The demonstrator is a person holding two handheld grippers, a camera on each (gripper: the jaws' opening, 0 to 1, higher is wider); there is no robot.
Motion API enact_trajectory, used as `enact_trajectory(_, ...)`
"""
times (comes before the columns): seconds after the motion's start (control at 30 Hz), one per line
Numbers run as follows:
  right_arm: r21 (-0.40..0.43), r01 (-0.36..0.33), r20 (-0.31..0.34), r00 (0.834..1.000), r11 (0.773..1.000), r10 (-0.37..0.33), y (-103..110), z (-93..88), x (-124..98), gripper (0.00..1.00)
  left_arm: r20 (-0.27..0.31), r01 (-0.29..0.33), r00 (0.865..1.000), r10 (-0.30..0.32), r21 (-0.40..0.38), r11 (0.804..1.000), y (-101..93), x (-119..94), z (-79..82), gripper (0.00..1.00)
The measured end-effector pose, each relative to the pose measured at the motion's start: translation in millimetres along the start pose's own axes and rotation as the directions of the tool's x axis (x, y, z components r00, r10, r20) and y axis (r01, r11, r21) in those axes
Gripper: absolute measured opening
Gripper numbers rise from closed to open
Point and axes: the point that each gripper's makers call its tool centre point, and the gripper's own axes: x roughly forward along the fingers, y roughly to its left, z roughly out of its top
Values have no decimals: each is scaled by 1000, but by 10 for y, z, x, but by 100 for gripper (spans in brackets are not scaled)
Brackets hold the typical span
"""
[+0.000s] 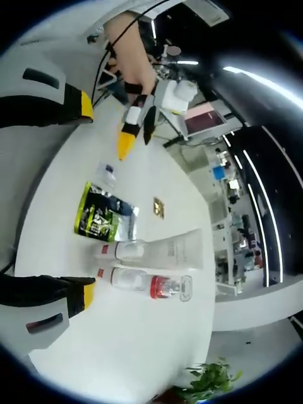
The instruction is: Arrange the skincare products in the storage area until every visible bottle or jar stands upright without overlapping.
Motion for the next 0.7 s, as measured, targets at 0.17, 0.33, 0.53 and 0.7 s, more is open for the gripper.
enact_trajectory(0.17,13,6,0,1000,1000,-6,-15,-4,-1,99,-24,-3,1000,4,3,1000,26,147,80,98)
enact_trajectory(0.33,14,34,-3,999,999,-34,-66,-6,-12,99,-54,3,999,-3,9,1000,13,266,210,96)
enact_trajectory(0.53,36,50,2,999,998,-50,-108,2,-24,99,-65,2,998,-1,18,1000,-6,431,323,97)
enact_trajectory(0.7,106,37,32,999,994,-40,-114,49,-43,99,-116,-32,993,34,18,999,120,722,332,93)
